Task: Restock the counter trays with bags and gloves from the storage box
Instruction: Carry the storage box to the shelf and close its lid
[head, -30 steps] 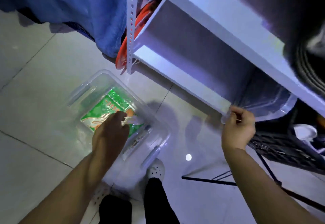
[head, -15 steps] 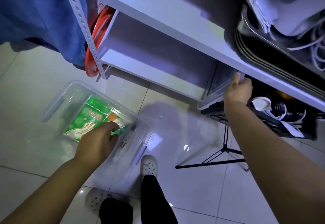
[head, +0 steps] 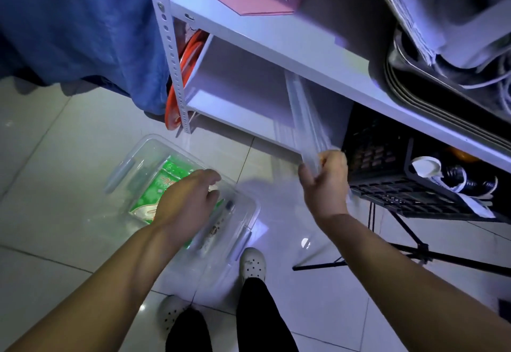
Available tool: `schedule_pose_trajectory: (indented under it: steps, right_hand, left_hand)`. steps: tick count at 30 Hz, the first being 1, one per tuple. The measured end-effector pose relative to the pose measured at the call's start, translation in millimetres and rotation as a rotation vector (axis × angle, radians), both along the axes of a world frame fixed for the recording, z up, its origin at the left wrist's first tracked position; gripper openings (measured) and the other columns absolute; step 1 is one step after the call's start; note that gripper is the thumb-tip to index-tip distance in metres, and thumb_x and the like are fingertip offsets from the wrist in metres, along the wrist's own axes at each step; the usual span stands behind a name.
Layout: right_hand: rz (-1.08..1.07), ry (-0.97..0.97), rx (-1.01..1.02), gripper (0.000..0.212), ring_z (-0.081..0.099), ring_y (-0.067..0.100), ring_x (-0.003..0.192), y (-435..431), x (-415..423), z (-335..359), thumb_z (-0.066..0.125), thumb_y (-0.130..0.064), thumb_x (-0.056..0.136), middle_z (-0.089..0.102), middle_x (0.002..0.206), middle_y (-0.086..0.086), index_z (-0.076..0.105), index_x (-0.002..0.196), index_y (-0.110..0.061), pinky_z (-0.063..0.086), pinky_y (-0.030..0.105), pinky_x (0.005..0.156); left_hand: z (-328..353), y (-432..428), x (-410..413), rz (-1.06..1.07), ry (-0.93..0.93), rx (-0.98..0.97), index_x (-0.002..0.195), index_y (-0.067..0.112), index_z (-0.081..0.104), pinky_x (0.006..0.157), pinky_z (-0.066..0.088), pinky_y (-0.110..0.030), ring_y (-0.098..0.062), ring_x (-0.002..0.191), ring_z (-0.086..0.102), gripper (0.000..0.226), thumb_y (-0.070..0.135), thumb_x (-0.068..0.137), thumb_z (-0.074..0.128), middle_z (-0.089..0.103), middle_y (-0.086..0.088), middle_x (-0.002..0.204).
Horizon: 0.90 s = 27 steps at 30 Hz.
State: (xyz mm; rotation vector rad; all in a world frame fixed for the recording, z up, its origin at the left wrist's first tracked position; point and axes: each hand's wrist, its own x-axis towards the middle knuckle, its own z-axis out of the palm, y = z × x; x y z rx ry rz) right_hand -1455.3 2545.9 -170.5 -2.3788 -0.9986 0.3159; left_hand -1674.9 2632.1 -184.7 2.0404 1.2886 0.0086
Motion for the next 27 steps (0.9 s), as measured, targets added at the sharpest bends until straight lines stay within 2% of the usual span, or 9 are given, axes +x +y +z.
schedule_pose_trajectory:
  steps: [5, 9, 13, 15, 17, 19, 20, 24, 27]
  right_hand:
    - [0.338, -0.14, -0.049, 0.03, 0.033, 0.016, 0.076, -46, -49, 10, 0.054, -0.032, 0.077, 0.045, 0.08, 0.01, 0.047, 0.088, -0.005, 0.019, 0.02, 0.066]
    - [0.545, -0.182, -0.106, 0.032, 0.038, 0.023, 0.079, -78, -86, 25, 0.052, -0.036, 0.079, 0.052, 0.083, 0.017, 0.042, 0.096, -0.011, 0.027, 0.025, 0.069]
    - [0.764, -0.261, -0.12, 0.033, 0.038, 0.024, 0.077, -97, -111, 36, 0.055, -0.035, 0.079, 0.053, 0.081, 0.014, 0.044, 0.096, -0.008, 0.032, 0.031, 0.07]
    - [0.862, -0.317, -0.139, 0.033, 0.037, 0.024, 0.075, -100, -118, 34, 0.056, -0.034, 0.078, 0.054, 0.08, 0.013, 0.046, 0.094, -0.007, 0.032, 0.032, 0.069]
    - [0.93, -0.346, -0.165, 0.033, 0.036, 0.024, 0.073, -100, -123, 26, 0.056, -0.034, 0.076, 0.055, 0.079, 0.012, 0.047, 0.093, -0.007, 0.032, 0.033, 0.068]
    - [0.964, -0.36, -0.185, 0.035, 0.035, 0.023, 0.073, -97, -129, 12, 0.054, -0.037, 0.076, 0.056, 0.079, 0.011, 0.047, 0.092, -0.007, 0.031, 0.033, 0.067]
    - [0.98, -0.366, -0.197, 0.036, 0.035, 0.023, 0.073, -95, -133, 3, 0.053, -0.039, 0.076, 0.056, 0.079, 0.011, 0.047, 0.092, -0.008, 0.03, 0.033, 0.066]
    - [1.071, -0.266, -0.261, 0.048, 0.052, 0.025, 0.074, -96, -143, -42, 0.062, -0.05, 0.074, 0.059, 0.083, 0.009, 0.05, 0.097, -0.009, 0.032, 0.031, 0.068]
    - [0.969, -0.099, -0.313, 0.046, 0.055, 0.026, 0.078, -109, -144, -79, 0.054, -0.053, 0.078, 0.061, 0.089, 0.008, 0.051, 0.099, -0.012, 0.047, 0.035, 0.069]
  left_hand:
    - [34, 8, -13, -0.209, -0.065, 0.172, 0.138, 0.02, 0.036, 0.092, 0.042, -0.037, -0.022, 0.121, 0.046, 0.052, 0.019, 0.09, 0.053, 0.044, -0.001, 0.138]
    - [51, 7, -35, -0.517, -0.003, 0.284, 0.147, 0.023, 0.016, 0.115, 0.011, -0.027, -0.016, 0.143, 0.013, 0.067, 0.012, 0.09, 0.05, 0.015, 0.004, 0.157]
    - [54, -1, -65, -0.806, 0.142, 0.323, 0.146, 0.022, 0.024, 0.116, 0.011, -0.029, -0.018, 0.141, 0.022, 0.06, 0.013, 0.092, 0.048, 0.029, 0.001, 0.153]
    - [49, -8, -79, -0.841, 0.106, 0.318, 0.136, 0.018, 0.043, 0.108, 0.03, -0.032, -0.025, 0.127, 0.045, 0.054, 0.011, 0.084, 0.058, 0.051, -0.006, 0.136]
    - [44, -17, -91, -0.894, 0.12, 0.386, 0.108, 0.015, 0.063, 0.081, 0.048, -0.028, -0.026, 0.094, 0.062, 0.042, 0.013, 0.067, 0.074, 0.065, -0.006, 0.099]
    - [30, -21, -102, -0.878, 0.175, 0.448, 0.078, 0.019, 0.065, 0.054, 0.045, -0.021, -0.019, 0.065, 0.061, 0.041, 0.014, 0.043, 0.084, 0.06, 0.001, 0.071]
    - [22, -23, -106, -0.854, 0.199, 0.441, 0.071, 0.02, 0.063, 0.048, 0.042, -0.02, -0.017, 0.059, 0.059, 0.042, 0.012, 0.036, 0.084, 0.058, 0.003, 0.066]
    - [-27, -37, -126, -0.833, 0.264, 0.439, 0.066, 0.019, 0.058, 0.048, 0.042, -0.022, -0.019, 0.057, 0.056, 0.044, 0.008, 0.033, 0.085, 0.055, 0.002, 0.065]
    - [-70, -54, -142, -0.818, 0.294, 0.406, 0.067, 0.019, 0.061, 0.052, 0.047, -0.024, -0.02, 0.059, 0.059, 0.044, 0.007, 0.031, 0.084, 0.058, 0.0, 0.066]
